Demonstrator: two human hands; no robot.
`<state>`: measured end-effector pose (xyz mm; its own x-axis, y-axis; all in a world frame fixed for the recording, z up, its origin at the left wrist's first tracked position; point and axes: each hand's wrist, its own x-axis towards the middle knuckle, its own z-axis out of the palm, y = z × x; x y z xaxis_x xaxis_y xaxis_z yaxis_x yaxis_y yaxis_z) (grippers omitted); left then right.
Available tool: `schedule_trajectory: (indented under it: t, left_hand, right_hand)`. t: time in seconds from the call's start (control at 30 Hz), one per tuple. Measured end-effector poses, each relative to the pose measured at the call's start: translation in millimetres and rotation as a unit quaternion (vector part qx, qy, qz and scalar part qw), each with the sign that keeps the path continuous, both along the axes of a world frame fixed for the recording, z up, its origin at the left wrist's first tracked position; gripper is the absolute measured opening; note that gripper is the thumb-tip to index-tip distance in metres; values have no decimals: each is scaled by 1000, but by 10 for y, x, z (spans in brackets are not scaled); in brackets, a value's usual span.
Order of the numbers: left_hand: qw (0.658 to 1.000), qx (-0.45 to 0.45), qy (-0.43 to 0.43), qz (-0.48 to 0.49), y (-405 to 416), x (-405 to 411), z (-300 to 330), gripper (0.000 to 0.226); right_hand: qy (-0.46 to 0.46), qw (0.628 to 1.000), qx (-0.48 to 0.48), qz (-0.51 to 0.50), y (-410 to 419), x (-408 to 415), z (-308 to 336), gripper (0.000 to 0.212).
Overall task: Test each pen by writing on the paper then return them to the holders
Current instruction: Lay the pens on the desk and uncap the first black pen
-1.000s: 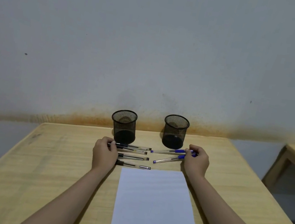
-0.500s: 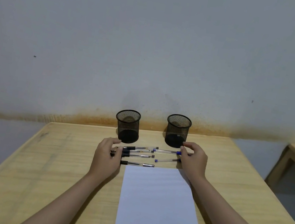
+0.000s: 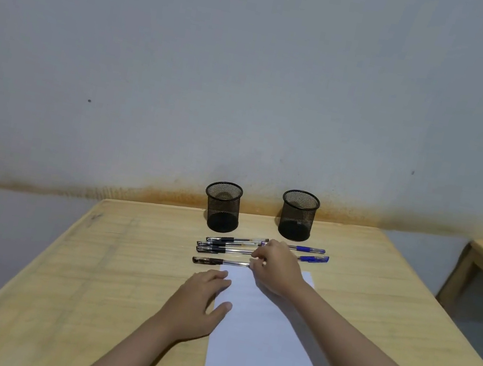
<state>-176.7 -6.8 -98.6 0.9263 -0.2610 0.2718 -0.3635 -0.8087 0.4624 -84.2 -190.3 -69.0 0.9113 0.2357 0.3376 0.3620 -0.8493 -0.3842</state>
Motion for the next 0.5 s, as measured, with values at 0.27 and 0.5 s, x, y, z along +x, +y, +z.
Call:
schedule_trajectory:
  t: [0.27, 0.5]
  left_hand:
    - [1000, -6, -11, 1, -7, -23, 18, 49]
    - [972, -70, -217, 55, -6, -137, 99, 32]
  right_hand:
    - [8, 999, 18, 32, -4, -98, 64, 15]
    - [36, 965, 246, 86, -221, -443, 318, 12]
